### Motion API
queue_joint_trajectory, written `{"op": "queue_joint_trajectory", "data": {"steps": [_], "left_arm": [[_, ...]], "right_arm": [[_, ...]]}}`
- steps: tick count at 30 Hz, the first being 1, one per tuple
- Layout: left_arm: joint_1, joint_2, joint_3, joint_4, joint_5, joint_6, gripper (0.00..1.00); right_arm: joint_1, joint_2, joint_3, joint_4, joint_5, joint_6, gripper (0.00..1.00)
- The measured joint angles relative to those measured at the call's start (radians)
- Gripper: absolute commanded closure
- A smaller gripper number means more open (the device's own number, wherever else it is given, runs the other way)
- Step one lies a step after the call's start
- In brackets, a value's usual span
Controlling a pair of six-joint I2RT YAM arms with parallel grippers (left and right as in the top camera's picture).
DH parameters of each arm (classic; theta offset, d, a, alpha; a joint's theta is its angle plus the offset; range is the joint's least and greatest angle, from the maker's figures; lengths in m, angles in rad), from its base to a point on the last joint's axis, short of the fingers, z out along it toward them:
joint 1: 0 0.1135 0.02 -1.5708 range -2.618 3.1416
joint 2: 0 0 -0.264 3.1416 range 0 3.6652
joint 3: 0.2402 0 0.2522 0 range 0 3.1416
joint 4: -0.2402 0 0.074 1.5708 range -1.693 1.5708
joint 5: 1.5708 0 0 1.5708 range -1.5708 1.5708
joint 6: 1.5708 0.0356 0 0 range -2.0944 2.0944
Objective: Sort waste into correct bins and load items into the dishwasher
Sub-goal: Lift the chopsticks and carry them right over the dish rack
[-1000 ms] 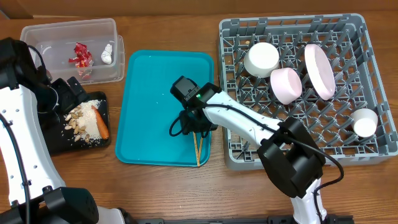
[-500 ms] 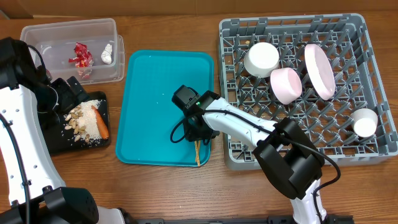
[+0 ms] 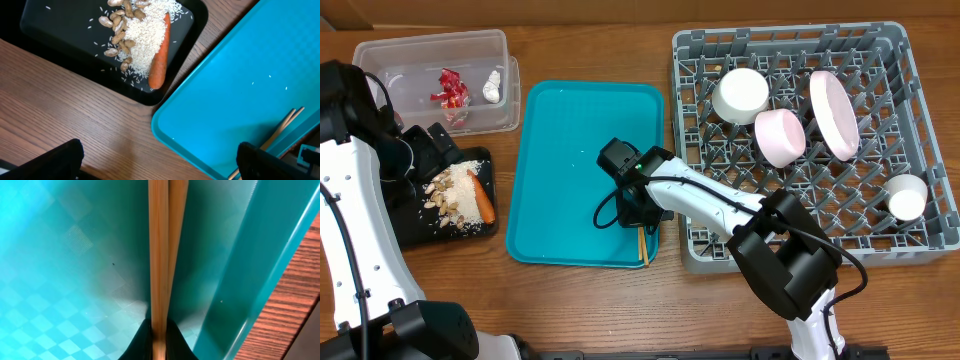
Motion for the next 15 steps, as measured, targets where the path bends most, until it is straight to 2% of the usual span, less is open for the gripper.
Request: {"op": "queue_joint_trajectory", "data": {"steps": [15], "left_arm": [[0.0,0.0,0.0,0.0,0.0,0.0,0.0]], "right_arm": [[-0.002,-0.172,-0.004,-0.077,0.043,-0.013,0.96]]}}
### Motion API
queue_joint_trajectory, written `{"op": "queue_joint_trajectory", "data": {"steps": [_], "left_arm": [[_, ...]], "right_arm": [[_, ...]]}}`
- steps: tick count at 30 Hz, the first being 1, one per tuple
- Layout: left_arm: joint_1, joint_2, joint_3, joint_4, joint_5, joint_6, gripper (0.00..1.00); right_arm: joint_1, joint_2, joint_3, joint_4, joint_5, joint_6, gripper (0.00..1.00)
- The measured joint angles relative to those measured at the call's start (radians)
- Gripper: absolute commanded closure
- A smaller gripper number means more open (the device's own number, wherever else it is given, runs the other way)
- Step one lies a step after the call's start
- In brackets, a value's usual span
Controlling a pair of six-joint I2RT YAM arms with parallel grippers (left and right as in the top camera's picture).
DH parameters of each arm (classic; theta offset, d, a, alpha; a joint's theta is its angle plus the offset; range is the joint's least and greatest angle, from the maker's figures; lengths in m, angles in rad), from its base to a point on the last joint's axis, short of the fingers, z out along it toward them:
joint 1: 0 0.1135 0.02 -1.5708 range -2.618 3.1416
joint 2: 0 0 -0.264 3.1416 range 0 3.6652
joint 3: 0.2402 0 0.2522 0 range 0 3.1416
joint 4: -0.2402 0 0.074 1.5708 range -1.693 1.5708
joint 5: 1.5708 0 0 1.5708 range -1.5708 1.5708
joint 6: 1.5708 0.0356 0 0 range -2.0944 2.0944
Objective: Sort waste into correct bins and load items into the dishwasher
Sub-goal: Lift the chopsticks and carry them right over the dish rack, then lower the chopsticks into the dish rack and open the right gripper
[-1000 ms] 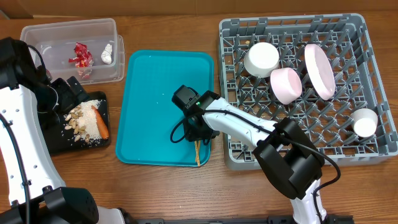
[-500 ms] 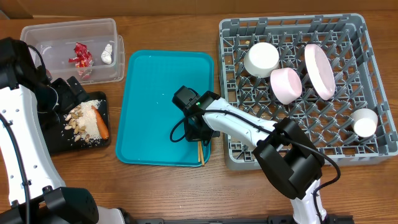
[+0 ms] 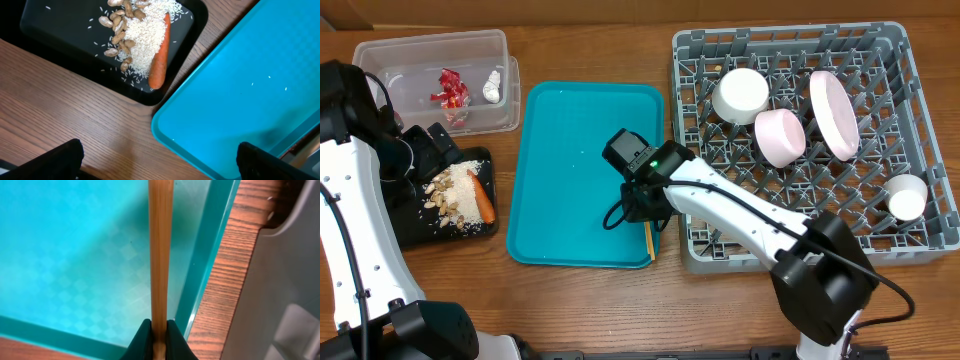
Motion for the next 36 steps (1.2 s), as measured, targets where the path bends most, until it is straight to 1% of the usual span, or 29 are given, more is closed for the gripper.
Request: {"op": "queue_joint_trajectory", "data": {"steps": [4,8,11,19,23,27,36], "left_arm": [[0.0,0.0,0.0,0.0,0.0,0.0,0.0],[0.0,0.0,0.0,0.0,0.0,0.0,0.0],[0.0,0.0,0.0,0.0,0.0,0.0,0.0],[0.0,0.0,0.0,0.001,0.0,0.0,0.0],[0.0,0.0,0.0,0.001,0.0,0.0,0.0],[0.0,0.0,0.0,0.001,0.0,0.0,0.0],[0.0,0.0,0.0,0.0,0.0,0.0,0.0]], "right_arm": [[-0.002,-0.019,0.0,-0.03,0.011,-0.011,0.96],[-0.026,-0.029,0.011,-0.124,0.04,-0.019,0.96],[-0.071,-0.057,0.032,-0.174,0.065,-0.047,0.96],[-0.252,-0.207,0.073,-0.22,0.086,-0.142,0.96],[-0.304,-0.209,0.061,-0.198,0.049,-0.222,0.96],[-0.303,-0.209,0.021,-0.146,0.008,-0.271,0.96],[-0.292,-0.209,-0.083,-0.047,-0.048,-0.295,0.96]]}}
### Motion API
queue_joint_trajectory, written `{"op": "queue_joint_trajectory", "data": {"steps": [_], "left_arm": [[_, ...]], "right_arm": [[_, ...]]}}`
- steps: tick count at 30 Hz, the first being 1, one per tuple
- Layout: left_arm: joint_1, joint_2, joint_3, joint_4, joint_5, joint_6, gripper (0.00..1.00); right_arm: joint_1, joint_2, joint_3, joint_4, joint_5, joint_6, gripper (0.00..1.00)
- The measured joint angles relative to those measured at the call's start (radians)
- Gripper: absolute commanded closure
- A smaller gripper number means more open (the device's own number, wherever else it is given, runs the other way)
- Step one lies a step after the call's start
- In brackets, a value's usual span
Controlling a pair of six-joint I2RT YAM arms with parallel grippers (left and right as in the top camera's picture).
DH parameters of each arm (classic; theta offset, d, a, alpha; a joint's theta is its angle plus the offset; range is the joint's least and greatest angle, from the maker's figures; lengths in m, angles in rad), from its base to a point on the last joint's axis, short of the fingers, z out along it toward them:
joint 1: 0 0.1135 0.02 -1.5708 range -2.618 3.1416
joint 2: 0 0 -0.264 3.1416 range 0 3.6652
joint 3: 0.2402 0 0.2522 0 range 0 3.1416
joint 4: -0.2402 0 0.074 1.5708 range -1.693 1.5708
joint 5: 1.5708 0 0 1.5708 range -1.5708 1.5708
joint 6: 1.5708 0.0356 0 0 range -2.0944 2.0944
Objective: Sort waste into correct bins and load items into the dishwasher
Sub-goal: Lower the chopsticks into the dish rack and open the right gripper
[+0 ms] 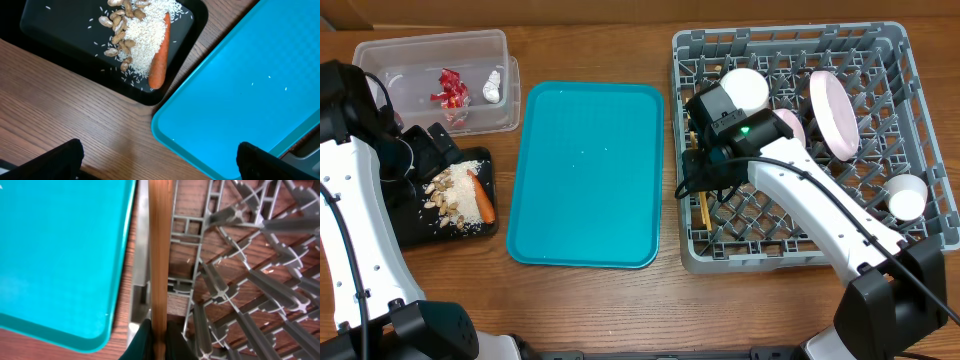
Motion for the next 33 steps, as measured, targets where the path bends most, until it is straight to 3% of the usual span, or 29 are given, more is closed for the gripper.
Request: {"op": "queue_joint_trajectory", "data": {"steps": [4,12,20,24,28,33], "left_arm": [[0.0,0.0,0.0,0.0,0.0,0.0,0.0],[0.0,0.0,0.0,0.0,0.0,0.0,0.0],[0.0,0.0,0.0,0.0,0.0,0.0,0.0],[-0.003,0.0,0.0,0.001,0.009,0.004,0.0],[-0.053,0.0,0.0,0.038,0.057,0.045,0.0],[-0.232,0.0,0.0,0.123,0.116,0.141,0.0]], "right_arm": [[0.0,0.001,-0.026,0.021,-0.004,0.0,0.96],[0.0,0.001,-0.027,0.026,-0.011,0.007,0.81],[0.0,0.001,-0.027,0.027,-0.01,0.016,0.79],[-0.006,0.001,-0.027,0.026,0.011,0.048,0.72],[-0.062,-0.006,-0.006,0.021,0.018,0.061,0.34],[-0.205,-0.025,0.086,0.042,0.002,0.011,0.17]]}}
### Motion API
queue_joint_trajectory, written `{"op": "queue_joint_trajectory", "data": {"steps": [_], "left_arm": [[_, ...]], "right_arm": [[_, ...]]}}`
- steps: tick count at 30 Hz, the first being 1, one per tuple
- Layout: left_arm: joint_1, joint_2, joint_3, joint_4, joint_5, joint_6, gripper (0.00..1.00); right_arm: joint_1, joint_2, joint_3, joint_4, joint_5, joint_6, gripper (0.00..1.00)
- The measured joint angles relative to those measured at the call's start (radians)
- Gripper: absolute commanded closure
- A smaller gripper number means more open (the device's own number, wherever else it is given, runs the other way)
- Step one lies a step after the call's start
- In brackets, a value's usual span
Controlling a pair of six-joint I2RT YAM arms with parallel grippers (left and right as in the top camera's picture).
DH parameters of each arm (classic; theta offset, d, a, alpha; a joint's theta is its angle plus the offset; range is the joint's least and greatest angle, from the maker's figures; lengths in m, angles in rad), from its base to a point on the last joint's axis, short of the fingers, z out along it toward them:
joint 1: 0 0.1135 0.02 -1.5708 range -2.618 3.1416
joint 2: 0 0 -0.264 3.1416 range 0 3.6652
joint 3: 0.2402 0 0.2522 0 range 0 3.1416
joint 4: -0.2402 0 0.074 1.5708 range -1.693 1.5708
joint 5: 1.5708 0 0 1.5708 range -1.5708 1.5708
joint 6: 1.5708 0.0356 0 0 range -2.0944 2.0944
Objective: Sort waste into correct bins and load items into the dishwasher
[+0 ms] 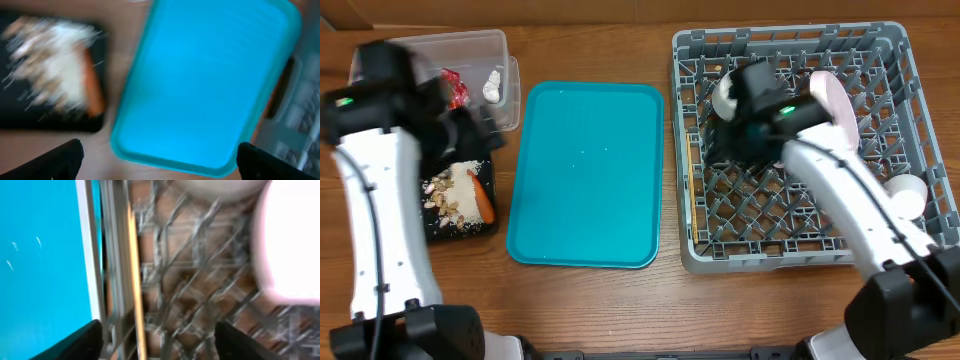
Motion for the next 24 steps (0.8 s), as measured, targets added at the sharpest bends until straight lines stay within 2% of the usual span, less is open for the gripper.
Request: {"op": "queue_joint_trajectory", "data": {"steps": [3,6,7,9,15,19,24], "left_arm": [[-0.132,0.002,0.0,-0.007,0.019,0.099,0.0],[-0.231,0.007,0.0,-0.082,0.017,0.166,0.0],[-0.247,0.01,0.0,-0.103,0.011,0.178,0.0],[-0.263,0.012,0.0,-0.141,0.001,0.188,0.0],[-0.261,0.011,-0.005,-0.184,-0.02,0.201,0.0],[-0.261,-0.045,-0.099,-0.12,-0.035,0.2,0.0],[-0.261,-0.259,-0.317,0.066,-0.072,0.173,0.0]], "right_arm": [[-0.089,-0.014,0.034,-0.018,-0.029,-0.067,0.14],[-0.169,-0.019,0.039,-0.096,-0.048,-0.103,0.09],[-0.192,-0.019,0.039,-0.121,-0.05,-0.11,0.04],[-0.233,-0.019,0.039,-0.175,-0.055,-0.118,0.0],[-0.298,-0.026,0.037,-0.261,-0.058,-0.132,0.0],[-0.301,-0.098,-0.025,-0.224,-0.062,-0.137,0.0],[-0.301,-0.327,-0.193,-0.085,-0.068,-0.142,0.0]]}}
